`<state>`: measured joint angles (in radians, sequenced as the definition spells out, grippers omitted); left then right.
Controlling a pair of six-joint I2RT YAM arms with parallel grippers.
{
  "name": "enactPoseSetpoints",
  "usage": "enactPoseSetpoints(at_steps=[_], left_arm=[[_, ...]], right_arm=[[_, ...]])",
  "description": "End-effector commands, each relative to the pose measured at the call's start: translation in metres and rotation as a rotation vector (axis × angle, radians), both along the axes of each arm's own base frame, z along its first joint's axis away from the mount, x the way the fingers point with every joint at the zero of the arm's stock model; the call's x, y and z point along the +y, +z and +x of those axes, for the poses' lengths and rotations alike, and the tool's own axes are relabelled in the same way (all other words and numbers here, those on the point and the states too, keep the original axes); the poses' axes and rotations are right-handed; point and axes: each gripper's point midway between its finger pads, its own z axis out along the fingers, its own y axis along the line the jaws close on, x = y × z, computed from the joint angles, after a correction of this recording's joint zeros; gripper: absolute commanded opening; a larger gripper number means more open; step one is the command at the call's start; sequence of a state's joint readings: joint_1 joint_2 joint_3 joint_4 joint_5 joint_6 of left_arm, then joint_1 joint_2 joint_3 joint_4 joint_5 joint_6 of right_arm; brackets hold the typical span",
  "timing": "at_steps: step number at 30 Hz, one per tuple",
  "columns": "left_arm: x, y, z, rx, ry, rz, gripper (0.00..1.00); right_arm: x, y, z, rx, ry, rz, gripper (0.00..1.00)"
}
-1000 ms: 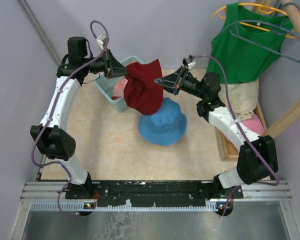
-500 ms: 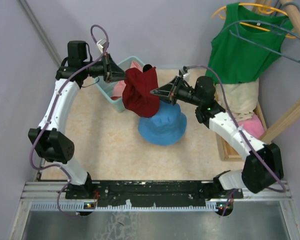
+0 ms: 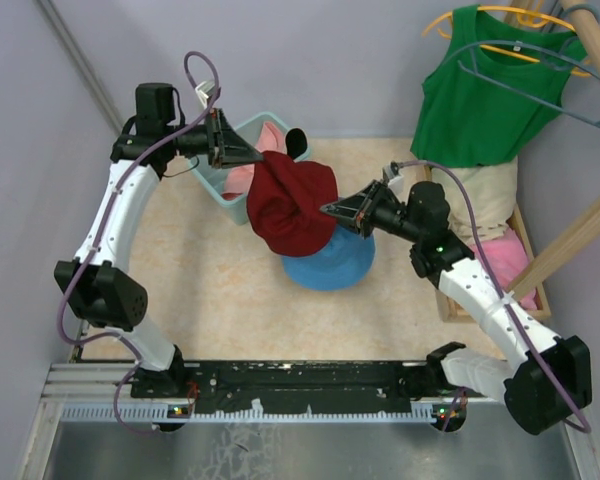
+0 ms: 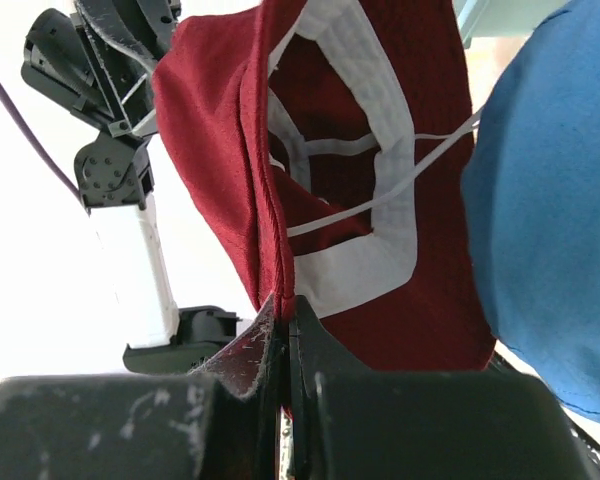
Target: Stack the hats
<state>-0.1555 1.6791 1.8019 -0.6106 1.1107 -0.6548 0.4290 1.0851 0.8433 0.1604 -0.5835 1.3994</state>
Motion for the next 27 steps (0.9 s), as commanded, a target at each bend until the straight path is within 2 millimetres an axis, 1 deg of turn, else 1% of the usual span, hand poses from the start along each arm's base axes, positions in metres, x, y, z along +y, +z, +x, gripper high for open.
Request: enactPoseSetpoints(at_steps=[1,4,6,8,12,14,17,24,27], left_arm=[[-0.003,0.006,0.007,-0.031,-0.009,-0.014,0.2],[-0.004,0.002,0.012,-0.026,-0.013,-0.015,0.21],[-0.004,-0.004,0.013,-0.018,-0.016,-0.013,0.22],[-0.005,-0.011,0.014,-0.004,-0.021,-0.009,0.23],[-0.007,-0.027,0.017,0.018,-0.024,-0.019,0.23],[-0.007,-0.034,0.017,0.023,-0.016,-0.025,0.24],[-0.006,-0.051,0.018,0.037,0.006,0.0,0.25],[0.001,-0.101,0.0,0.103,0.034,0.054,0.25],[0.004,-0.115,-0.009,0.122,0.05,0.06,0.26]], right_arm=[[-0.008,0.014,0.002,-0.042,-0.044,-0.007,0.0],[-0.012,0.017,0.007,-0.041,-0.079,-0.005,0.0],[-0.018,0.013,0.008,-0.039,-0.1,-0.029,0.0],[-0.029,0.007,0.009,-0.035,-0.129,-0.051,0.0],[-0.053,-0.015,0.011,0.001,-0.183,-0.075,0.0],[-0.06,-0.027,0.008,0.023,-0.191,-0.095,0.0],[-0.067,-0.042,0.004,0.047,-0.2,-0.121,0.0],[-0.077,-0.079,-0.005,0.085,-0.198,-0.184,0.0],[-0.08,-0.093,-0.009,0.091,-0.187,-0.224,0.0]])
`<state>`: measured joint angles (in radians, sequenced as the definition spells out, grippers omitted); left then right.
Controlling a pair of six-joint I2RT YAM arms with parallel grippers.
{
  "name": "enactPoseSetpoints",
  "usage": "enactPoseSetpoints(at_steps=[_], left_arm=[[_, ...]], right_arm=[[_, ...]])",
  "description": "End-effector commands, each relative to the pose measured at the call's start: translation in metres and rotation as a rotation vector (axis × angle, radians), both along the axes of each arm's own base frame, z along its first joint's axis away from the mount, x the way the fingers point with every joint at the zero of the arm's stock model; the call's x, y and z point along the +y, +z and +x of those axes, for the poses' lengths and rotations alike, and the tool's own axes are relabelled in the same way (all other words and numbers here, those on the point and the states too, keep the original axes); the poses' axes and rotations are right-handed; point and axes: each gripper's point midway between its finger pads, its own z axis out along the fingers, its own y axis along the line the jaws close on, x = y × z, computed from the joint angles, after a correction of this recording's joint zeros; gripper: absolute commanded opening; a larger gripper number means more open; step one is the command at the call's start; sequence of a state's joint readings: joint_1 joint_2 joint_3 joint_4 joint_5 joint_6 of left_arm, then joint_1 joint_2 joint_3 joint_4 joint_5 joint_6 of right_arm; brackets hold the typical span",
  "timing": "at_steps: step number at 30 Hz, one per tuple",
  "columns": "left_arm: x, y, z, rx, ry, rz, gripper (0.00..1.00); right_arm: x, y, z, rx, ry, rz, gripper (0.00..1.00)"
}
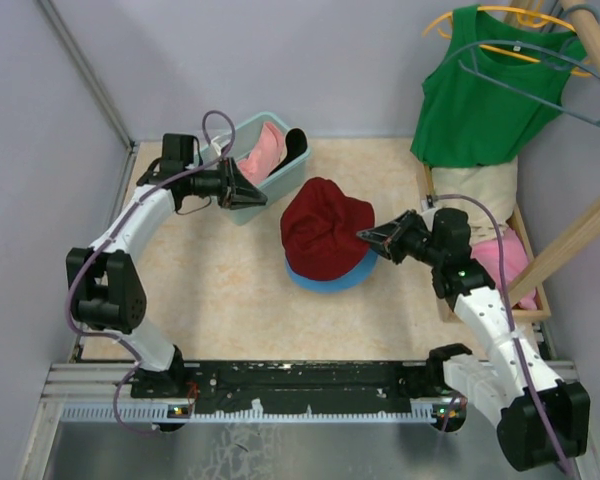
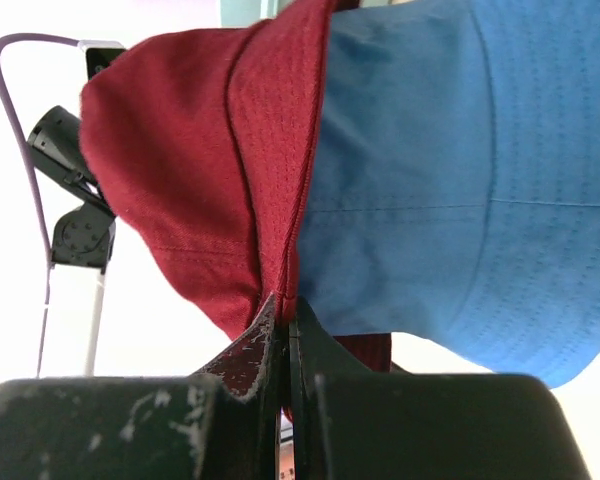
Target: Stack the hats
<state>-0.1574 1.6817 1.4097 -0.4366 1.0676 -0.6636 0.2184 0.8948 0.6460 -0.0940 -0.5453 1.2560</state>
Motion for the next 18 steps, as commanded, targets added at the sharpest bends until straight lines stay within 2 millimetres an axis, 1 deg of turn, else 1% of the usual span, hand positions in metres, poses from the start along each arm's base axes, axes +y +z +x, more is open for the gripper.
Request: enactPoseSetpoints(at_steps=[1,4,6,7,12,15,18], left_arm=[[0.003,0.004,-0.014,-0.093,0.009,0.003,0.27],[0.006,-0.008,-0.028,-0.069,0.016,0.012,0.32],[0.008,-0.011,-0.036,-0.084,0.032,0.014,0.43],[0.009,-0.012,-0.038,-0.09,0.045,0.003,0.45],[0.007,-0.023,-0.039,-0.093,0.108,-0.064,0.48],[0.006,-0.033,-0.038,-0.085,0.116,-0.08,0.5],[0.006,-0.043,-0.035,-0.095,0.122,-0.076,0.53]], right_arm=[[-0.004,-0.011,-0.011,-0.032,0.041,-0.052,0.0],[-0.01,-0.019,-0.012,-0.033,0.041,-0.066,0.0],[-0.013,-0.025,-0.013,-0.033,0.042,-0.072,0.0],[-0.015,-0.027,-0.013,-0.036,0.039,-0.068,0.0],[-0.018,-0.04,-0.014,-0.024,0.032,-0.057,0.0],[-0.018,-0.037,-0.013,-0.034,0.034,-0.049,0.0],[-0.017,-0.033,-0.012,-0.045,0.036,-0.038,0.0]])
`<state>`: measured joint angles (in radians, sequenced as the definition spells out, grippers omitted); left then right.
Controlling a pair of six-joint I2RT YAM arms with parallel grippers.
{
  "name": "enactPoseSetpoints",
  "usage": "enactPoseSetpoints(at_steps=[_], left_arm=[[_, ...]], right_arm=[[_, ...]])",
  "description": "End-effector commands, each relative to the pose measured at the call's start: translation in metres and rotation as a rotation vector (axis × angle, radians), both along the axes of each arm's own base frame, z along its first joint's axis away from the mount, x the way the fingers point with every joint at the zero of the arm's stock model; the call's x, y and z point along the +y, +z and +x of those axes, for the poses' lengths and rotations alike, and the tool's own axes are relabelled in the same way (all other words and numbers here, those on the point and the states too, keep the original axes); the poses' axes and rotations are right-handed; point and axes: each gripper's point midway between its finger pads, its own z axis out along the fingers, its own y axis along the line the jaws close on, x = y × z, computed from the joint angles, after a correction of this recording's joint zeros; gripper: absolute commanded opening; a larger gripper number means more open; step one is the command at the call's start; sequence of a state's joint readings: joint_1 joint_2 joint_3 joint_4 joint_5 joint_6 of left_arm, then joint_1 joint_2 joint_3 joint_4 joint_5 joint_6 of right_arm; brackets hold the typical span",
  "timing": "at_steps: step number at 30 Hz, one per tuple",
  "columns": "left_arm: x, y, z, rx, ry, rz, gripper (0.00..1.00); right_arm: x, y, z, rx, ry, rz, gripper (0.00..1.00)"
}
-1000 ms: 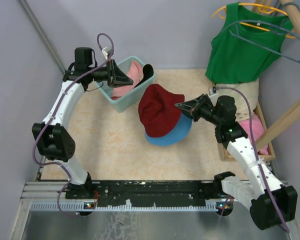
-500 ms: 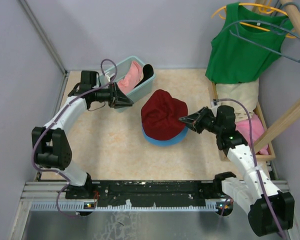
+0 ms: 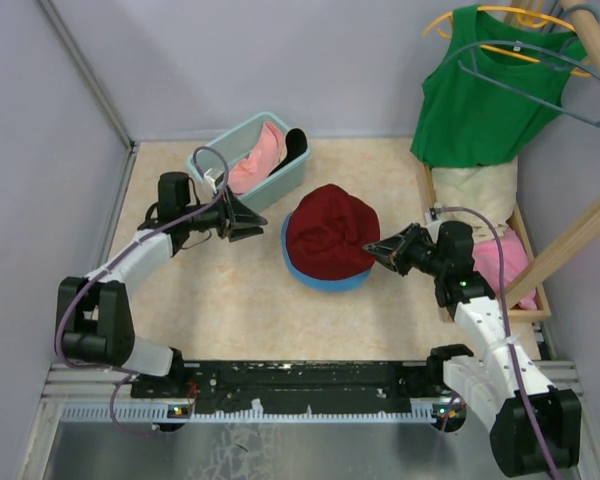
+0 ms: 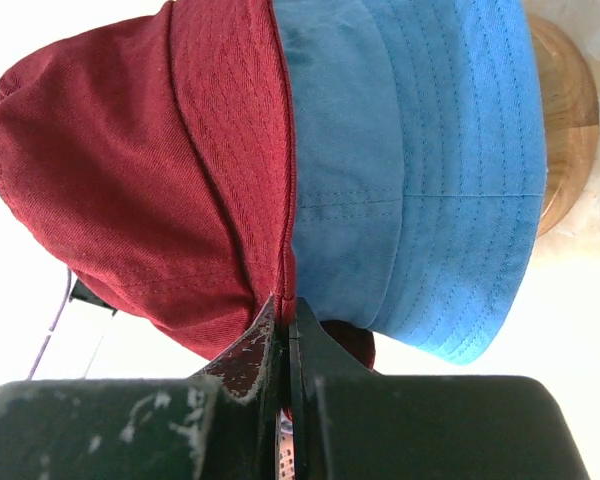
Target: Stack the hats
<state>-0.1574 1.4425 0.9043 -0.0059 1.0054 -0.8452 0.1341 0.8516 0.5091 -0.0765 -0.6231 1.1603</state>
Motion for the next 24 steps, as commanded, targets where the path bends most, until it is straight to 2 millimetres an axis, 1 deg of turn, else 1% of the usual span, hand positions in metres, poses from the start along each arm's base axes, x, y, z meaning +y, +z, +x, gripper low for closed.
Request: enactPoseSetpoints(at_steps=[1,2,5,9,12,16,24], left_arm=[[-0.003,0.006,0.014,-0.102,0.025,-0.04,0.54],[-0.005,0.01,0.017,-0.132,0.032,-0.06,0.56],[-0.011,0.009,0.018,-0.138,0.027,-0.089,0.58],[-0.025,-0.003,0.018,-0.124,0.0,-0.083,0.59],[-0.032,-0.015,0.018,-0.109,-0.011,-0.075,0.59],[-0.04,-0.022,0.017,-0.102,-0.022,-0.089,0.6],[-0.044,-0.046,0.015,-0.085,-0.01,-0.044,0.61]], right_arm=[[0.001,0.014,0.002,-0.064,0.019,0.016,0.0],[0.001,0.014,0.002,-0.062,0.019,0.021,0.0],[0.002,0.014,0.002,-0.062,0.018,0.028,0.0],[0.002,0.015,0.003,-0.063,0.012,0.034,0.0],[0.002,0.017,0.005,-0.069,0.008,0.044,0.0],[0.002,0.019,0.006,-0.072,0.004,0.05,0.0],[0.002,0.023,0.008,-0.085,0.002,0.066,0.0]])
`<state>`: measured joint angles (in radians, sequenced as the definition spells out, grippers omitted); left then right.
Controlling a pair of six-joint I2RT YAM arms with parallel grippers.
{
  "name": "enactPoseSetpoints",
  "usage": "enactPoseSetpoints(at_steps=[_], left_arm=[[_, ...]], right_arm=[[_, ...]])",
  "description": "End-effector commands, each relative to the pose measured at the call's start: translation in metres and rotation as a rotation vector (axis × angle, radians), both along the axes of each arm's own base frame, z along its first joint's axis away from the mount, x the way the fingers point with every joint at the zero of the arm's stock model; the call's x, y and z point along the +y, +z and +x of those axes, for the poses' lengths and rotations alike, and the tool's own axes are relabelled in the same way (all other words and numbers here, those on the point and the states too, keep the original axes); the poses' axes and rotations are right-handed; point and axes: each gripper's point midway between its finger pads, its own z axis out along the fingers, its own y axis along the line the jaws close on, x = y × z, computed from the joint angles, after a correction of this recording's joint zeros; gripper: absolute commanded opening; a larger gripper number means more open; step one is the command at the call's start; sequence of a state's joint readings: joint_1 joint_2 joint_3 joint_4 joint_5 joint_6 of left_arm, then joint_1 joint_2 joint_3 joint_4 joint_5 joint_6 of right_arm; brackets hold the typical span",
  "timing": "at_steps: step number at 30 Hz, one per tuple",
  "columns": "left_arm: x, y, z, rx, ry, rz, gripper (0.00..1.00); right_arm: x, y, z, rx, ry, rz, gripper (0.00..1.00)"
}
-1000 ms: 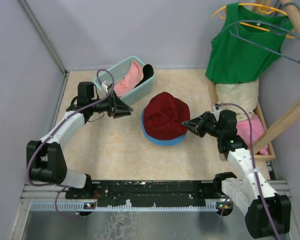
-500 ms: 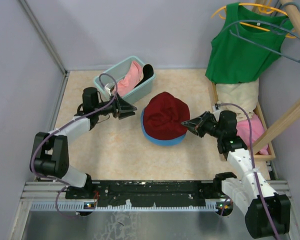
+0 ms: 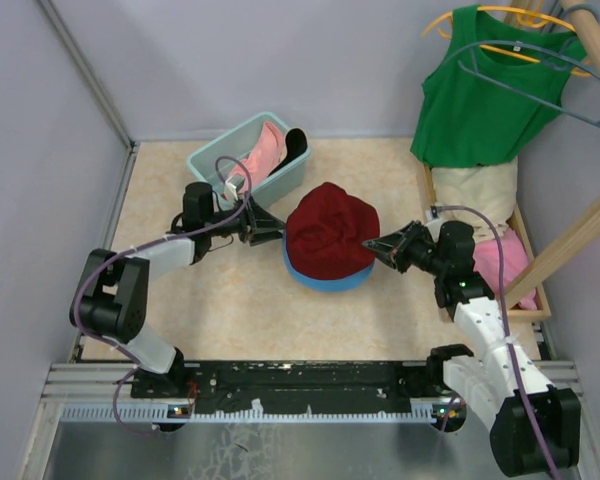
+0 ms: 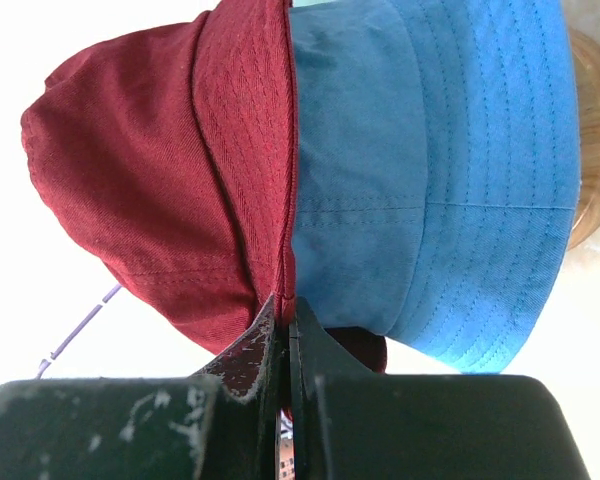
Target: Stack the hats
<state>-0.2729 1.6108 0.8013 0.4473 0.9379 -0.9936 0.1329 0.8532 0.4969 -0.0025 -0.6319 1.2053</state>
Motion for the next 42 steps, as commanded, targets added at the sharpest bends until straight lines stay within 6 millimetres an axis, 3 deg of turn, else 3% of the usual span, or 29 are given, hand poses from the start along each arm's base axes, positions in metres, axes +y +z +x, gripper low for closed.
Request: enactPoseSetpoints(at_steps=[1,11,20,36,42], left_arm=[[-0.003,-0.013,0.002,-0.03,0.012,0.018,0.61],[-0.011,-0.029,-0.001,-0.01,0.035,0.003,0.62],[-0.02,-0.011,-0.007,-0.039,0.044,-0.14,0.64],[-0.014,-0.004,-0.034,0.0,0.037,-0.308,0.59],[0.001,-0.004,-0.047,0.021,0.041,-0.33,0.59]], right_arm=[[0.001,0.014,0.004,-0.057,0.009,0.026,0.0],[0.002,0.015,0.005,-0.057,0.012,0.035,0.0],[0.001,0.008,0.004,-0.041,0.008,0.039,0.0],[0.001,-0.003,0.006,-0.017,0.003,0.06,0.0],[0.0,-0.006,0.004,-0.014,0.008,0.041,0.0]])
